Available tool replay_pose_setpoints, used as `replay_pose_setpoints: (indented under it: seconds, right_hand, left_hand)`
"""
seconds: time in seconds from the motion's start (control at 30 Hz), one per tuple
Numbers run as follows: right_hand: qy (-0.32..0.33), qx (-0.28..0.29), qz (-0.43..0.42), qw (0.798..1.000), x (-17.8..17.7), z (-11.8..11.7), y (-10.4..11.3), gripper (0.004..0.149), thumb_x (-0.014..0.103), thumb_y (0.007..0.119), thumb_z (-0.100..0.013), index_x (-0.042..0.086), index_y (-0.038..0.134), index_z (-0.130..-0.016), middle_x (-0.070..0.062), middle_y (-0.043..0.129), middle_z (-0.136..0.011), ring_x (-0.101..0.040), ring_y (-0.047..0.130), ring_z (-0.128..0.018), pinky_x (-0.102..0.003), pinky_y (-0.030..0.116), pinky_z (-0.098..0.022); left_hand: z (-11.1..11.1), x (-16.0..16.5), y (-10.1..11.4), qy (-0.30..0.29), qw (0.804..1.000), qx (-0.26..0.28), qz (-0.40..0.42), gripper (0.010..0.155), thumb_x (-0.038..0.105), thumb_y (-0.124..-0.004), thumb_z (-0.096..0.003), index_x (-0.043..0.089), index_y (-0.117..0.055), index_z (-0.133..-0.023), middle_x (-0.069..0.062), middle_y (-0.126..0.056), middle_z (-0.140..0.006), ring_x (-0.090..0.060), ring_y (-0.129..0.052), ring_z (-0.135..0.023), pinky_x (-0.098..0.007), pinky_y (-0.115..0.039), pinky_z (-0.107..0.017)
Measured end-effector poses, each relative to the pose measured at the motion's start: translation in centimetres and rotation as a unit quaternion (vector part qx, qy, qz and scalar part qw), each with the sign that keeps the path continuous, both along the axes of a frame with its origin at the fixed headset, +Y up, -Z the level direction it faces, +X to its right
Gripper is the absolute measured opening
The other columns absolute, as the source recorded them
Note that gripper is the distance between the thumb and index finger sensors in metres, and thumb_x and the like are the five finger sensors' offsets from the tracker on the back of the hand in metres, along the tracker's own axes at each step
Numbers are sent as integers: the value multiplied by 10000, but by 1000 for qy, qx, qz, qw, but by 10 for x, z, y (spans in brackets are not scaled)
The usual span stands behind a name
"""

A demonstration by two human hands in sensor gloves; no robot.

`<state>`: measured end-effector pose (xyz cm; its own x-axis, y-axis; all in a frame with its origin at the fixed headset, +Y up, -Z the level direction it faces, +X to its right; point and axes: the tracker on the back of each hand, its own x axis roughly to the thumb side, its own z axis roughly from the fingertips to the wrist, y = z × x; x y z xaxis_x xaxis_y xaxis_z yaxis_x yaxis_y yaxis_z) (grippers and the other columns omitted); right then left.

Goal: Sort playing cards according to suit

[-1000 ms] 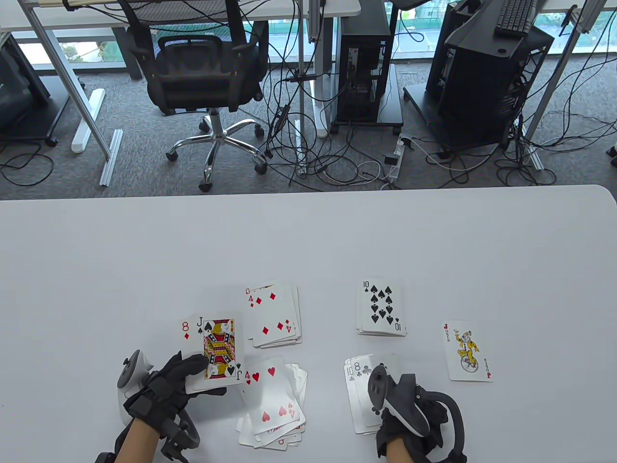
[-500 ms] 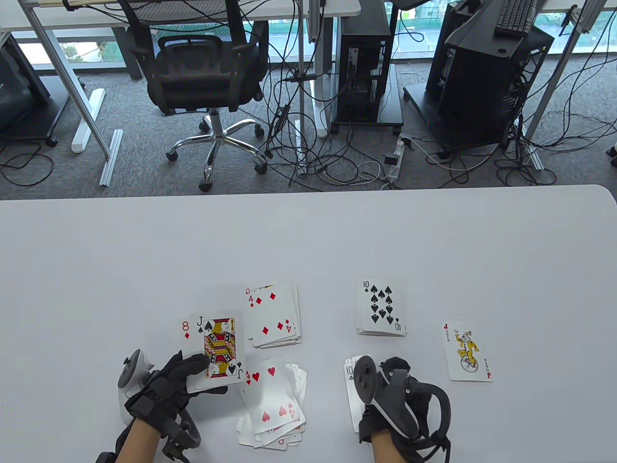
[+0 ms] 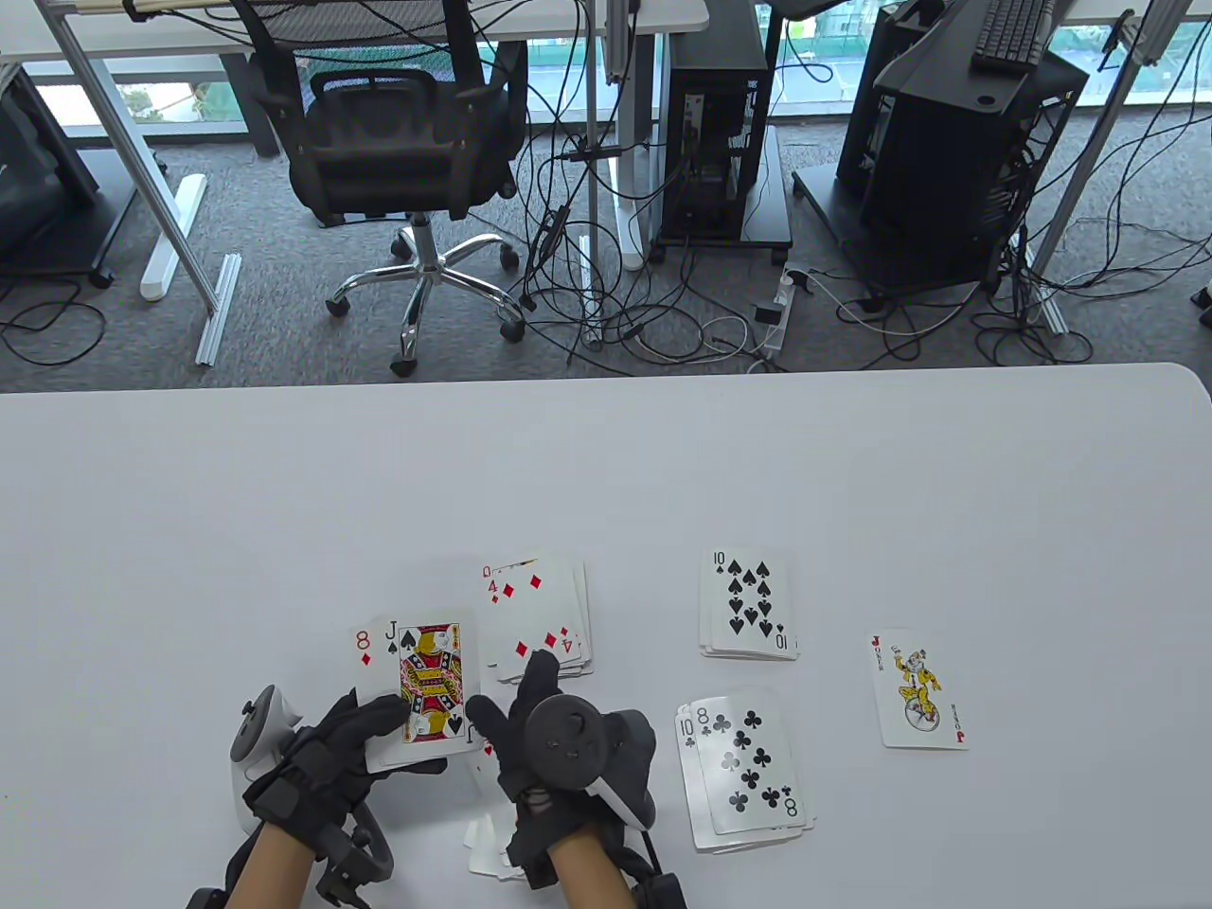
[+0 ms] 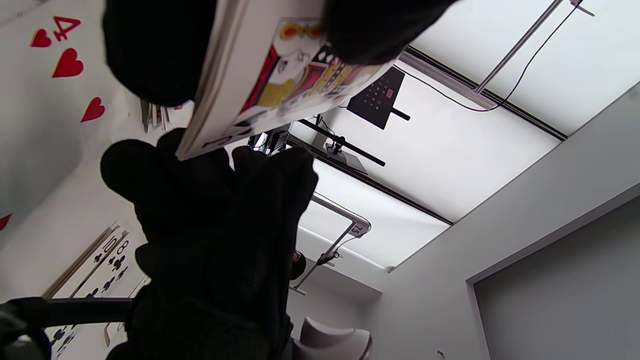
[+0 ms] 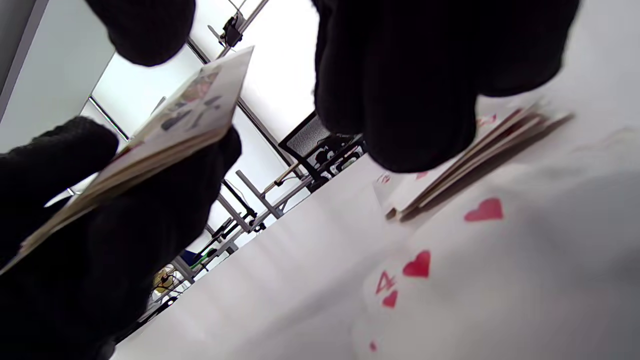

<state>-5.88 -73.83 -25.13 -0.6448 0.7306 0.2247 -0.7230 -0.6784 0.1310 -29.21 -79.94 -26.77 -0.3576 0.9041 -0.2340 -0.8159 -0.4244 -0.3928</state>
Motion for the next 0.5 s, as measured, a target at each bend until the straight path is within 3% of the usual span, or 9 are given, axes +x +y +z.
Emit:
replay_pose_setpoints:
  seconds: [0.07, 0.2, 0.33, 0.5]
  right_hand:
    - [20, -30, -40, 999, -7, 2, -9, 944, 501, 659, -534, -250, 261, -944, -286, 696, -801, -443, 856, -569, -651, 672, -508]
    - [17, -18, -86, 996, -14, 6, -17, 909, 444, 724, -505, -236, 296, -930, -215, 714, -771, -373, 876, -551, -610, 703, -508]
    - [-56, 51, -108, 991, -12, 10, -14, 705, 319, 779, -469, -177, 487, -876, -120, 821, -616, -256, 939, -391, -537, 781, -442]
    - [-88, 57, -140, 985, -1, 10, -16, 497, 247, 736, -499, -124, 623, -809, -82, 891, -514, -220, 971, -286, -493, 816, -417]
  left_hand:
    - [0, 1, -1, -2, 1000, -3, -3, 508, 312, -686, -606, 132, -550, -1061, -135, -739, -1022, -382, -878, -814, -457, -823, -515]
    - [0, 1, -1, -4, 1000, -3, -7, 508, 312, -686, -606, 131, -549, -1061, -136, -735, -1024, -383, -877, -814, -458, -822, -516]
    - [0, 3, -1, -12, 1000, -1, 2, 505, 313, -682, -609, 130, -548, -1061, -134, -742, -1021, -369, -891, -800, -453, -826, -513]
    - [0, 5, -1, -23, 1000, 2, -2, 505, 310, -680, -609, 128, -548, -1061, -133, -747, -1017, -367, -895, -797, -451, -828, -511]
